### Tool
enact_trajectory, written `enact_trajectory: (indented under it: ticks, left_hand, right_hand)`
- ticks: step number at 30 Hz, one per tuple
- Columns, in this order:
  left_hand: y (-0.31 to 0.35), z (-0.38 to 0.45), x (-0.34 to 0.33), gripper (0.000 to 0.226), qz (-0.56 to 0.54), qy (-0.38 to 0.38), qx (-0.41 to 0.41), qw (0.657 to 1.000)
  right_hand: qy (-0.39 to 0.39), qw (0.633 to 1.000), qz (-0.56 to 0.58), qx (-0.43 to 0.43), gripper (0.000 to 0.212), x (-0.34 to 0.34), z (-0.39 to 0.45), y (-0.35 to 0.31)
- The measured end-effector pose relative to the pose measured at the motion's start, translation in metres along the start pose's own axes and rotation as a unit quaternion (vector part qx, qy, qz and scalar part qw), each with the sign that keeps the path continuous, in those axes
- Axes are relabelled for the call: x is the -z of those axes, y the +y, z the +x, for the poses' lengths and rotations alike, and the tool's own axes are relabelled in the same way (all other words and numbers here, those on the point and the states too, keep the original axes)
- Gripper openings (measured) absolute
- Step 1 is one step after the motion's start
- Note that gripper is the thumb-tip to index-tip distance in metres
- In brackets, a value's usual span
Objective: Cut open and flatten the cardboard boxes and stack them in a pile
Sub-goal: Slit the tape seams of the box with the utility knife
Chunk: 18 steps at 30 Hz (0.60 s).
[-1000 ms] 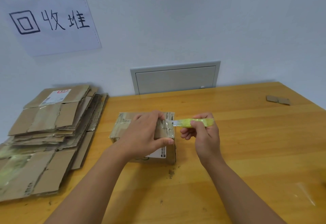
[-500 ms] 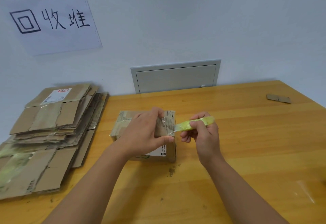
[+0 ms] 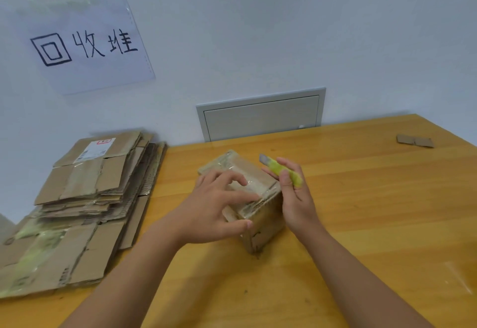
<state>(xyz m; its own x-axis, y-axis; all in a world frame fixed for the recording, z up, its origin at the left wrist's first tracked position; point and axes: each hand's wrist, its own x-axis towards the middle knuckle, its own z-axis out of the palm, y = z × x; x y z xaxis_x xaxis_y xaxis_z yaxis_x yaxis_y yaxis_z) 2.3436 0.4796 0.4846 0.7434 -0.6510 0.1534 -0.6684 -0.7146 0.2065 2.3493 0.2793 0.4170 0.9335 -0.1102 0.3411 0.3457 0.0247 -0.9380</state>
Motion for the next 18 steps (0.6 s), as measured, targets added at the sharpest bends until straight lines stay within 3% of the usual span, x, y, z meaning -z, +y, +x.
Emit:
enact_trajectory:
  ticks: [4,7,13,16,18]
  left_hand:
    - [-0.006,-0.014,0.015,0.041,-0.106,-0.070,0.067,0.990]
    - [-0.009,-0.016,0.021,0.029,-0.214,-0.037,0.126,0.968]
    - [-0.009,-0.005,0.013,0.034,-0.100,-0.010,0.093,0.991]
    - [-0.016,-0.005,0.019,0.021,-0.081,-0.046,0.093,0.991]
    - [-0.016,-0.005,0.022,0.027,-0.068,-0.066,0.112,0.989]
  right_hand:
    - [0.041,0.999,0.023,-0.001,0.024,0.001,0.000,-0.004]
    - [0.042,0.999,-0.023,0.021,0.023,-0.001,-0.001,-0.003]
    - [0.078,0.993,-0.075,0.036,0.029,0.007,0.001,0.000]
    - [0.033,0.997,-0.066,-0.007,0.027,0.007,0.001,0.000]
    - [0.001,0.998,-0.060,-0.019,0.035,0.004,0.001,0.003]
